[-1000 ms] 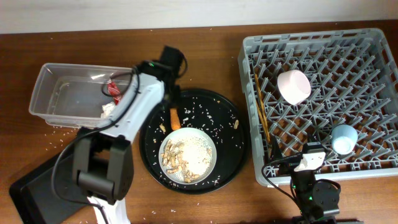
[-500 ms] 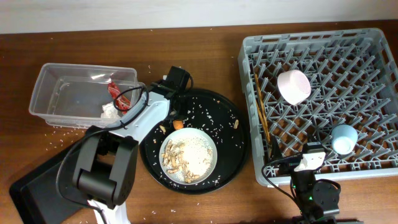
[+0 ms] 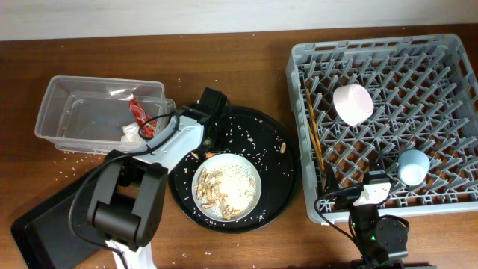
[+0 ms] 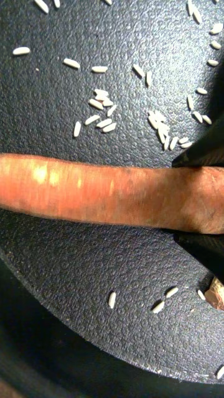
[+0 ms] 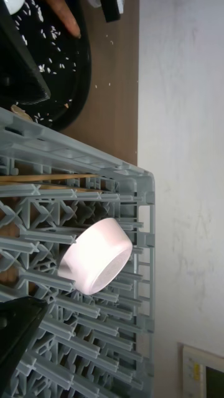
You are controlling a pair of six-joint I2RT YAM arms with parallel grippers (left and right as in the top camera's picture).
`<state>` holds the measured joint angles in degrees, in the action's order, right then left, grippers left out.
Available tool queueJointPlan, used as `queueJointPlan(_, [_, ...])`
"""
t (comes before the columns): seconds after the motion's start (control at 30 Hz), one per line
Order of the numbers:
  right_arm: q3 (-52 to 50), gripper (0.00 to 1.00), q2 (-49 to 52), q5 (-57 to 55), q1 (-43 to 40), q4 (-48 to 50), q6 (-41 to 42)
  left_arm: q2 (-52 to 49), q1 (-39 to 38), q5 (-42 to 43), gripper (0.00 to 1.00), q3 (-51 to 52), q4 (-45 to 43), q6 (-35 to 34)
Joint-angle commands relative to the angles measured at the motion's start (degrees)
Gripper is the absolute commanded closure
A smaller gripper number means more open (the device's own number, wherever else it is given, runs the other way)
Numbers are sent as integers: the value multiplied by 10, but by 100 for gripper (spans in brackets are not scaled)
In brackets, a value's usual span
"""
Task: Sort waste into correct bins and load items into the dishwasher rack
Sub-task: 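Grasp the carrot on the round tray with the left gripper, then carry the carrot to the flat black tray and release it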
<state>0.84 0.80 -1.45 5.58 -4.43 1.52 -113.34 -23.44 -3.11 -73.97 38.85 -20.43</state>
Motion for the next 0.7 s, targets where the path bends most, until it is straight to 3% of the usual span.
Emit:
queueJointPlan(0.0, [-5, 2, -4, 1, -4, -1, 6, 5, 12, -7, 83, -57, 28, 6])
queueJointPlan(0.2, [-5, 2, -4, 1, -4, -1, 6, 39, 29, -96, 83, -200, 163, 6])
queueJointPlan(0.3, [-5, 2, -4, 1, -4, -1, 6, 74, 33, -127, 85, -264, 277, 2])
queueJointPlan(0.43, [-5, 2, -4, 1, -4, -1, 6, 121, 58, -199, 88, -265, 453, -120])
queueJointPlan(0.5, [-5, 2, -4, 1, -4, -1, 6, 132, 81, -207, 95, -263, 524, -169])
queueJointPlan(0.57, [-5, 2, -4, 1, -4, -1, 6, 144, 106, -203, 96, -249, 552, -217])
queueJointPlan(0.67, [-5, 2, -4, 1, -4, -1, 6, 172, 147, -186, 96, -196, 526, -239])
